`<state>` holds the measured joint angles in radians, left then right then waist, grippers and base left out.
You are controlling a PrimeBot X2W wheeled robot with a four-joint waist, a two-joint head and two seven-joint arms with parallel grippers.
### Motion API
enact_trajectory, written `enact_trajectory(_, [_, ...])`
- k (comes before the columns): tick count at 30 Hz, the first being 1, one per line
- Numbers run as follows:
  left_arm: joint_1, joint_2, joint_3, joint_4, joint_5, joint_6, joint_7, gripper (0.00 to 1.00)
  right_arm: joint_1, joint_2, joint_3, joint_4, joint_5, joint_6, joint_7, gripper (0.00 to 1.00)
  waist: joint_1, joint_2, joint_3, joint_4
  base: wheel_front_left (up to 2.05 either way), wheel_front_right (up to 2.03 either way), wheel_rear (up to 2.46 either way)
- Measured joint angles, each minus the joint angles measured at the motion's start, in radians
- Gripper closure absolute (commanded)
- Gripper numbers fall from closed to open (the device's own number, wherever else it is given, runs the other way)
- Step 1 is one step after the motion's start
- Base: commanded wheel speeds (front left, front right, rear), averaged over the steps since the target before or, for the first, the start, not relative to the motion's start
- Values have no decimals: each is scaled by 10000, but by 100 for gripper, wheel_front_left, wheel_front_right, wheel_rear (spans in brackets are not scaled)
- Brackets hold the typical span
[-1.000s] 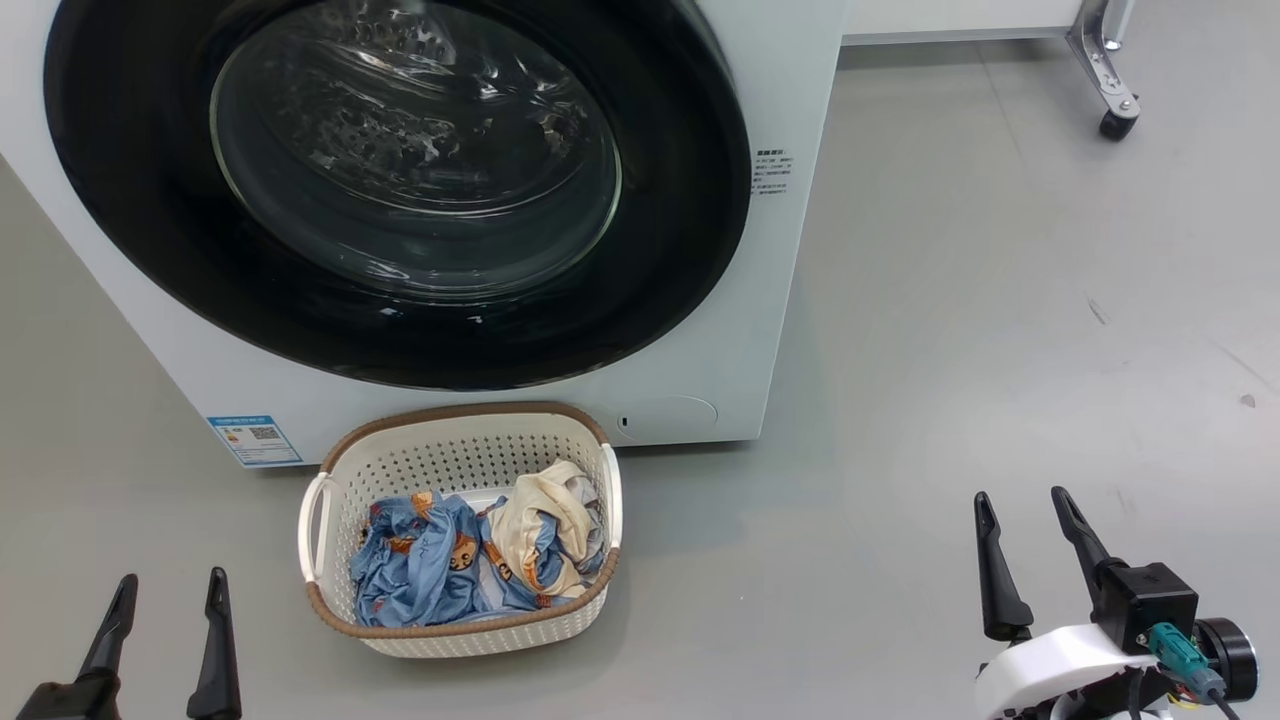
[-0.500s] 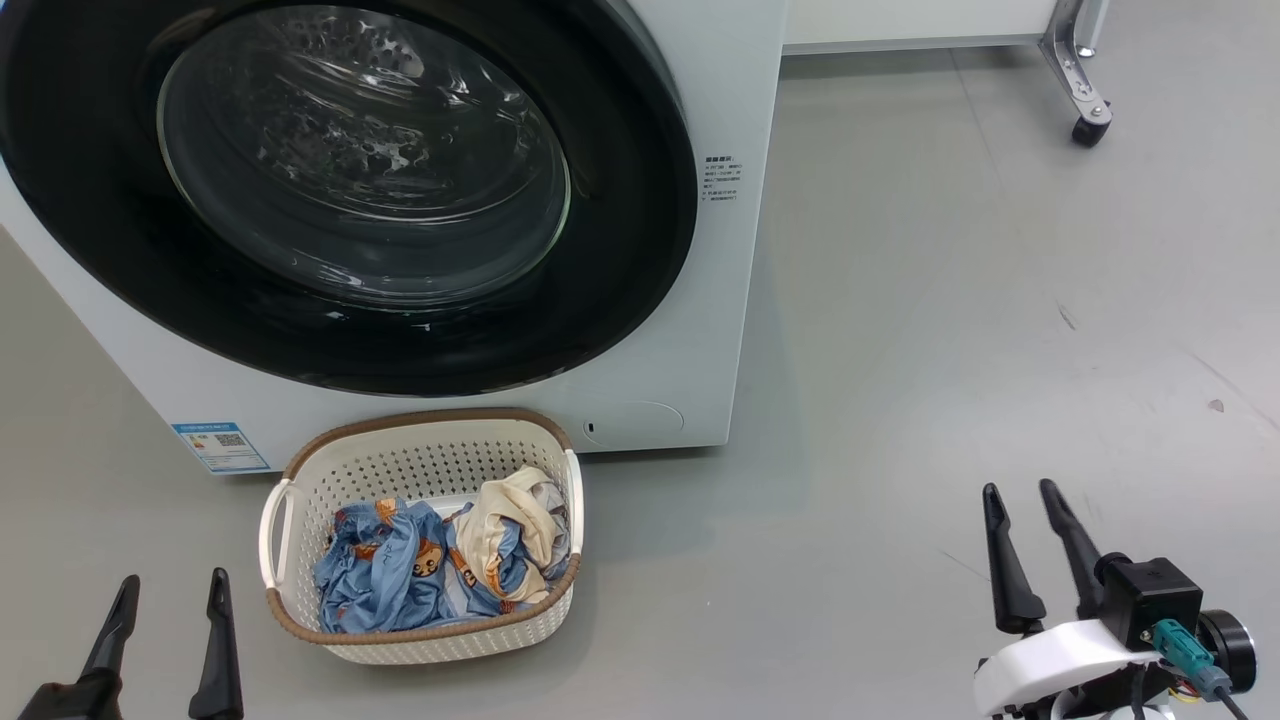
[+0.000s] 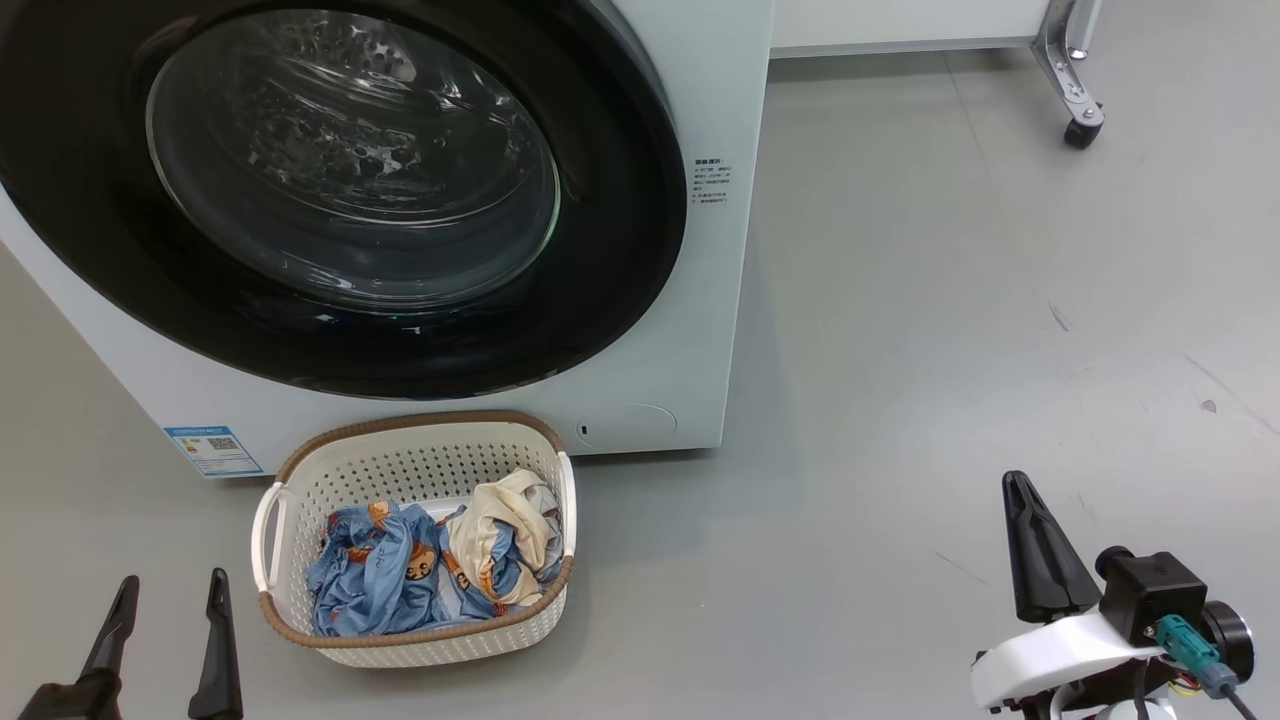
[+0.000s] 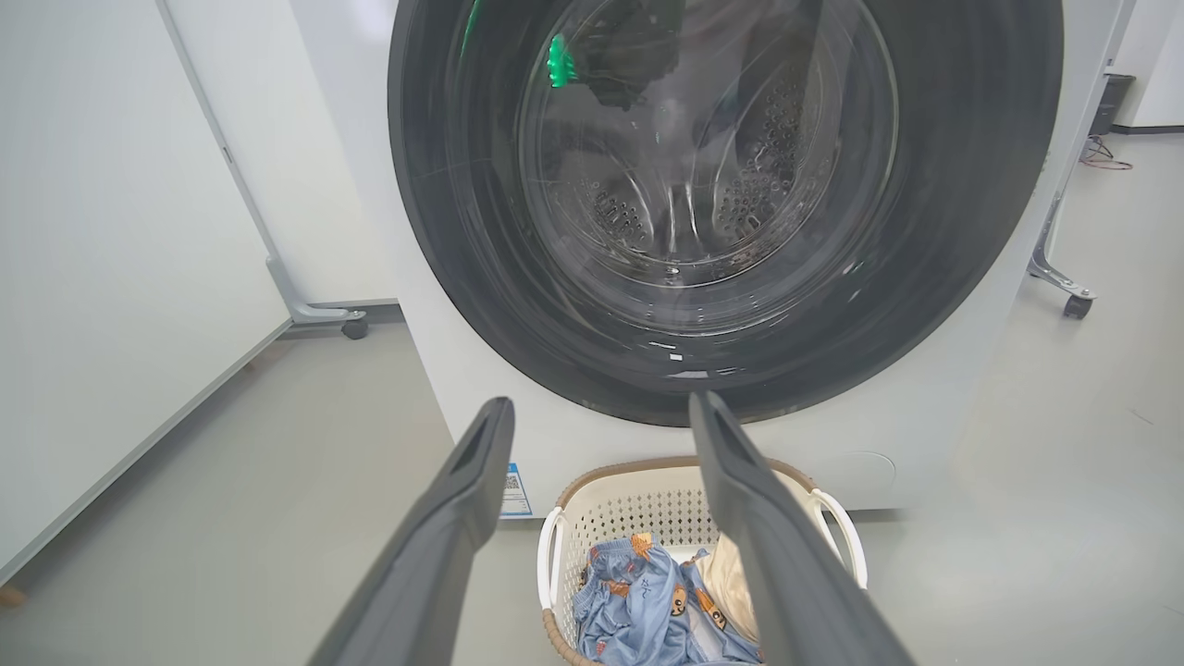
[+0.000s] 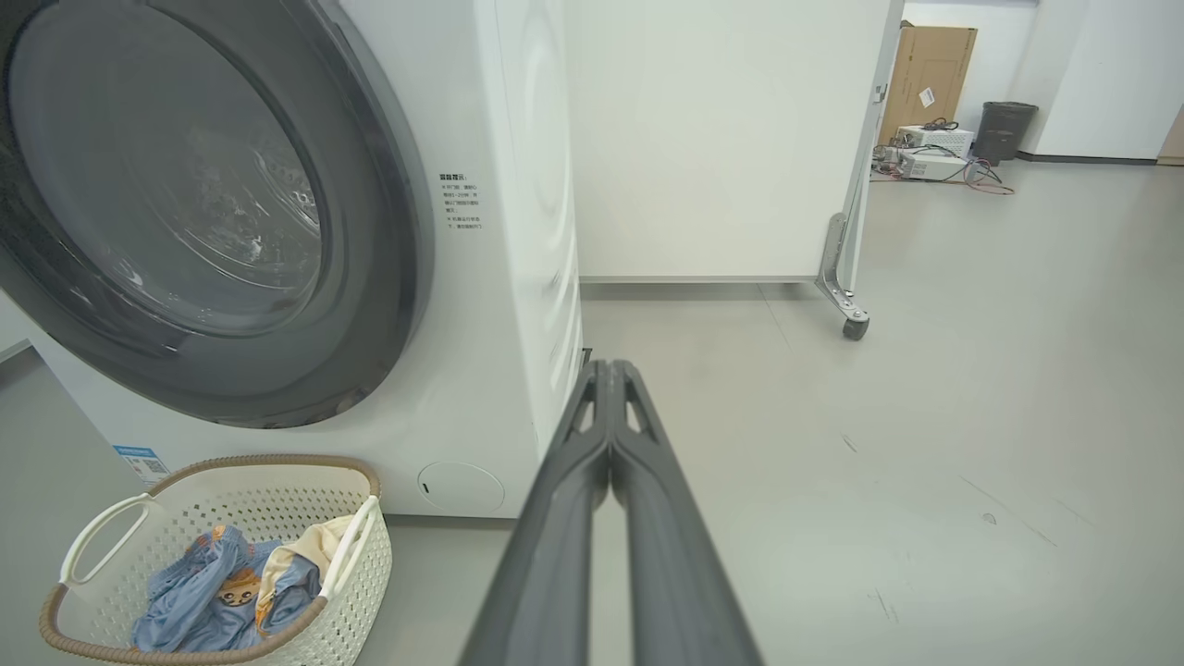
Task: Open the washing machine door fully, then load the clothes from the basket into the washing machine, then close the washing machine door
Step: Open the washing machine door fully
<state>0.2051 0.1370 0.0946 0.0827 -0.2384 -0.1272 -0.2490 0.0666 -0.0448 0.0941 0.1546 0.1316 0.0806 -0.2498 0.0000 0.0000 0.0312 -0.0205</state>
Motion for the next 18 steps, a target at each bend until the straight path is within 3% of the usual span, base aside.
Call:
enact_trajectory(3, [2, 0, 0, -4, 0, 0, -2, 0, -13, 38, -146, -117, 263, 6, 0, 100, 0, 0, 8, -10, 0, 0, 0])
enact_trajectory(6, [2, 2, -12, -31, -10, 0, -2, 0, -15, 88, -640, -150, 1436, 82, 0, 100, 0, 1, 61, -7, 0, 0, 0])
enact_trajectory(10, [-5, 4, -50, -199, -13, 0, -2, 0, -231, 127, -1701, -150, 5260, 163, 0, 100, 0, 0, 222, 24, 0, 0, 0])
enact_trajectory(14, [-12, 36, -249, -295, -81, 0, -2, 0, -1059, 107, -3150, 642, 7294, 330, -31, 100, 0, 0, 442, 96, 0, 0, 0])
enact_trajectory(18, [-112, 117, -639, -351, -104, 0, -2, 0, -2565, 81, -3768, 2261, 9221, 418, -27, 100, 0, 0, 713, 244, 0, 0, 0])
